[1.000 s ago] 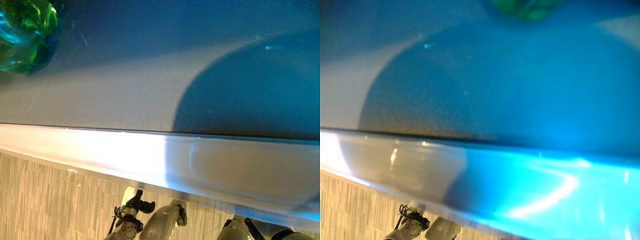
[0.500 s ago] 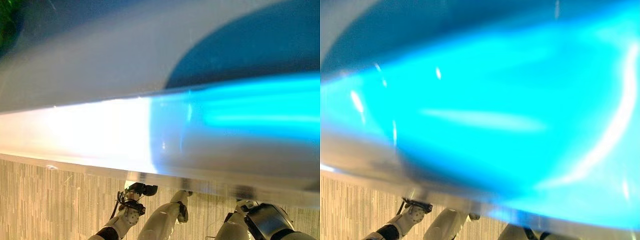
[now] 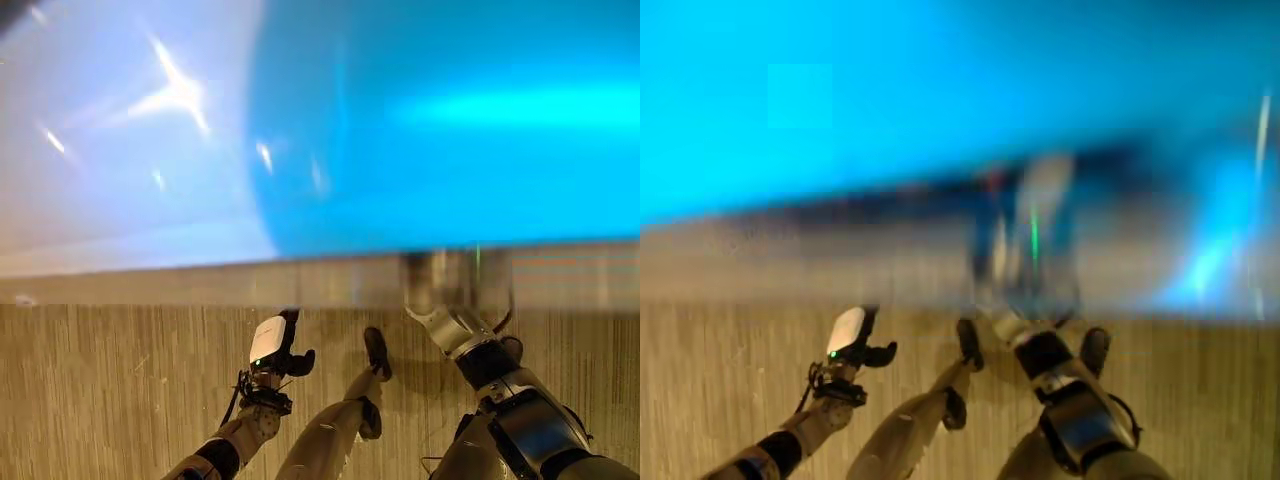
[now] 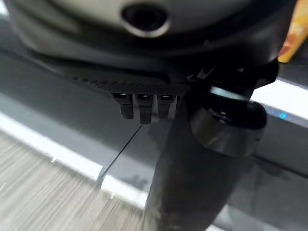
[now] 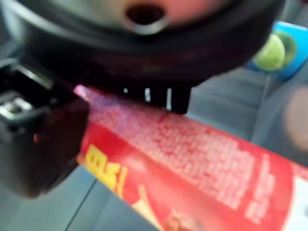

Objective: Put the goods on the table back onto the shelves and tidy them up.

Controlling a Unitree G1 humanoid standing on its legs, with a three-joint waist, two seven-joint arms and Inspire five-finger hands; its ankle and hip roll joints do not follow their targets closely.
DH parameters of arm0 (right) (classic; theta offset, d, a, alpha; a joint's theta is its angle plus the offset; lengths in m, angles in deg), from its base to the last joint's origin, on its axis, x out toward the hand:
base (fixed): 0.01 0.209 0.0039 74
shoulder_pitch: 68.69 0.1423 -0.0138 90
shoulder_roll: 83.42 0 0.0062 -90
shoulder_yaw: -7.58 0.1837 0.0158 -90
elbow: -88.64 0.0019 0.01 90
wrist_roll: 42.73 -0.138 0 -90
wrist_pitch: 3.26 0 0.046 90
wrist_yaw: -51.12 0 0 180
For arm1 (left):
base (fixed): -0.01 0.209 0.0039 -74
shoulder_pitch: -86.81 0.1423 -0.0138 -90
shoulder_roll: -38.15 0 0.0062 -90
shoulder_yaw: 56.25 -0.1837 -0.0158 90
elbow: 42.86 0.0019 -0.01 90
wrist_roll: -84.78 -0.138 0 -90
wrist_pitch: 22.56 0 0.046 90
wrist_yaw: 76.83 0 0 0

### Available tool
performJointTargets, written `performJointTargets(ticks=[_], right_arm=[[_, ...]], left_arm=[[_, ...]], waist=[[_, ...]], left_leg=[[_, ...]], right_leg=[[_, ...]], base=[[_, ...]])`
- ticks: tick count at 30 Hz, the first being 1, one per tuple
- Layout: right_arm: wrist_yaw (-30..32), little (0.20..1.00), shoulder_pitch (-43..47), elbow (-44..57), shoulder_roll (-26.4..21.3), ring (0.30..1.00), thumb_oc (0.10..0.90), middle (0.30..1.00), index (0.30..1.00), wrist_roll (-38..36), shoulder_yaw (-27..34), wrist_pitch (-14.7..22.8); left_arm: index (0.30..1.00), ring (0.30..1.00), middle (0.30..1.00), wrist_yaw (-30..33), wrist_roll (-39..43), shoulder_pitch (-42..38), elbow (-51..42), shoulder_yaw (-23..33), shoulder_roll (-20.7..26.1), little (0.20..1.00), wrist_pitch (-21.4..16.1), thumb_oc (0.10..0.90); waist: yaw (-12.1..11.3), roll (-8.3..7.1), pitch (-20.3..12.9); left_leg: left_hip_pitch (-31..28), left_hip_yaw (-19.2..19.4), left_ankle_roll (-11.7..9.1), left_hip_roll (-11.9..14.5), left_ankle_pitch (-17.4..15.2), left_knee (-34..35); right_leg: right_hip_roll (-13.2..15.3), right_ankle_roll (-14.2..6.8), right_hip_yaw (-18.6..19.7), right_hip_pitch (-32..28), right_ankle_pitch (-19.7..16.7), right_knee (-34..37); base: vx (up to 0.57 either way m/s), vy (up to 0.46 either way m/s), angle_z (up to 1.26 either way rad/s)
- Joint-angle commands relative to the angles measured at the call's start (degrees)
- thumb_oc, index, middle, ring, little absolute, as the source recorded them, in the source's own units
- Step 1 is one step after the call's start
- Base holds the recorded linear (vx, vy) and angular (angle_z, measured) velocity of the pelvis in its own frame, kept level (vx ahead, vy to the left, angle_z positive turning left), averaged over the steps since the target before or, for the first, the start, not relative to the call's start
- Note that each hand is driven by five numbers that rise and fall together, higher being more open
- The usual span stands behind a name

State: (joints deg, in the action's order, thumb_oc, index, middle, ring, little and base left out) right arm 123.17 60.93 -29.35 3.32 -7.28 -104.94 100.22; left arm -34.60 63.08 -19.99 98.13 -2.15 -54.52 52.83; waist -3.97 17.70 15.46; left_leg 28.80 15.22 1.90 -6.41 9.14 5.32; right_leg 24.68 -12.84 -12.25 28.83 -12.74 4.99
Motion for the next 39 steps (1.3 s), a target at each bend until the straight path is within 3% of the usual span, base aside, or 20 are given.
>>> performJointTargets(ticks=[1, 8, 11, 17, 18, 20, 21, 25, 31, 38, 39], right_arm=[[1.9, 0.900, 1.5, 0.8, 0.8, 0.900, 0.800, 0.900, 0.900, -0.3, 0.4, 0.8], [0.0, 0.900, -0.6, 3.0, 1.3, 0.900, 0.800, 0.900, 0.900, -0.8, -0.1, 2.9], [-0.8, 0.900, -0.8, 5.5, 1.0, 0.900, 0.800, 0.900, 0.900, -0.2, -0.1, 3.5], [-2.5, 0.900, -0.8, 11.1, 1.1, 0.900, 0.800, 0.900, 0.900, 1.4, -0.2, 4.2], [-2.6, 0.900, -0.8, 11.9, 1.2, 0.900, 0.800, 0.900, 0.900, 1.6, -0.1, 4.2], [-2.7, 0.900, -0.7, 12.7, 1.1, 0.900, 0.800, 0.900, 0.900, 1.9, -0.1, 4.1], [-3.0, 0.900, -0.9, 15.4, 1.2, 0.900, 0.800, 0.900, 0.900, 2.3, 0.7, 4.2], [-3.8, 0.900, -0.8, 19.4, 1.7, 0.900, 0.800, 0.900, 0.900, 2.9, 0.4, 4.7], [-5.0, 0.900, -1.3, 21.7, 2.7, 0.900, 0.800, 0.900, 0.900, 2.2, -1.0, 5.4], [-7.3, 0.900, -6.6, 26.9, 2.1, 0.900, 0.800, 0.900, 0.900, 1.5, -0.7, 5.8], [-7.7, 0.900, -9.6, 28.6, 1.7, 0.900, 0.800, 0.900, 0.900, 1.2, -0.3, 5.9]], left_arm=[[0.900, 0.900, 0.900, 6.6, -2.8, -1.6, -0.1, 1.4, 4.1, 0.900, 0.5, 0.800], [0.900, 0.900, 0.900, 8.4, -5.9, -2.6, -2.7, 1.6, 6.6, 0.900, 1.5, 0.800], [0.900, 0.900, 0.900, 9.3, -6.8, -2.7, -4.1, 1.9, 7.9, 0.900, 1.9, 0.800], [0.900, 0.900, 0.900, 9.9, -8.0, -2.7, -6.4, 3.0, 10.2, 0.900, 2.1, 0.800], [0.900, 0.900, 0.900, 10.1, -8.0, -2.5, -6.6, 3.2, 10.5, 0.900, 2.2, 0.800], [0.900, 0.900, 0.900, 10.0, -8.0, -2.3, -6.8, 3.4, 10.6, 0.900, 2.2, 0.800], [0.900, 0.900, 0.900, 9.9, -8.1, -1.6, -7.5, 3.9, 11.1, 0.900, 2.2, 0.800], [0.900, 0.900, 0.900, 9.3, -7.9, -1.3, -7.8, 3.8, 11.5, 0.900, 1.7, 0.800], [0.900, 0.900, 0.900, 8.7, -7.7, -0.9, -8.2, 3.6, 11.8, 0.900, 1.5, 0.800], [0.900, 0.900, 0.900, 6.6, -7.0, 3.2, -8.3, 5.9, 12.3, 0.900, 1.5, 0.800], [0.900, 0.900, 0.900, 5.5, -6.7, 4.4, -8.4, 6.4, 12.0, 0.900, 1.5, 0.800]], waist=[[-1.2, -0.47, -2.1], [-0.8, -1.90, -4.0], [-0.5, -2.15, -3.9], [-0.7, -3.27, -4.4], [-0.5, -3.37, -4.1], [-0.7, -3.61, -4.5], [-0.6, -4.25, -4.4], [-0.7, -5.48, -4.8], [-0.8, -6.31, -5.1], [-0.6, -9.90, -7.1], [-0.2, -11.07, -7.8]], left_leg=[[0.4, 0.5, -6.8, 2.2, -4.3, -0.3], [-0.3, 0.1, -7.0, 2.4, -6.0, -0.3], [0.1, 0.7, -6.6, 2.5, -4.9, -0.3], [-0.6, 0.3, -7.0, 2.8, -6.2, -0.3], [-0.2, 0.9, -6.6, 3.0, -5.0, -0.3], [-0.8, 0.3, -7.0, 3.1, -6.2, -0.3], [-0.6, 0.7, -6.7, 3.5, -5.0, -0.3], [-1.7, 0.3, -6.9, 3.9, -5.1, -0.3], [-2.8, 0.0, -7.0, 4.1, -5.1, -0.3], [-7.5, -0.8, -7.0, 5.4, -5.9, -0.3], [-9.4, -0.7, -6.8, 5.8, -6.4, -0.3]], right_leg=[[5.3, -2.2, 1.5, 4.5, -6.6, -0.6], [5.4, -2.2, 1.9, 4.0, -5.3, -0.4], [5.4, -2.2, 1.5, 4.6, -6.6, -0.5], [4.8, -2.2, 1.7, 3.8, -5.2, -0.4], [4.9, -2.2, 1.2, 4.2, -6.5, -0.4], [4.7, -2.2, 1.6, 3.7, -5.2, -0.4], [4.5, -2.2, 0.9, 3.7, -6.4, -0.4], [4.2, -2.2, 0.2, 2.1, -6.2, -0.4], [4.0, -2.2, -0.5, 0.6, -6.1, -0.3], [3.9, -2.2, -2.9, -5.2, -5.7, -0.3], [3.8, -2.2, -3.4, -7.1, -5.4, -0.3]], base=[[0.03, 0.000, -0.05], [0.05, -0.004, 0.00], [-0.05, 0.000, -0.01], [0.01, -0.021, -0.03], [-0.08, -0.024, -0.03], [-0.01, -0.023, -0.03], [-0.02, -0.047, -0.03], [-0.03, -0.020, -0.01], [-0.02, 0.001, 0.03], [0.01, -0.006, 0.04], [0.07, -0.013, 0.12]])
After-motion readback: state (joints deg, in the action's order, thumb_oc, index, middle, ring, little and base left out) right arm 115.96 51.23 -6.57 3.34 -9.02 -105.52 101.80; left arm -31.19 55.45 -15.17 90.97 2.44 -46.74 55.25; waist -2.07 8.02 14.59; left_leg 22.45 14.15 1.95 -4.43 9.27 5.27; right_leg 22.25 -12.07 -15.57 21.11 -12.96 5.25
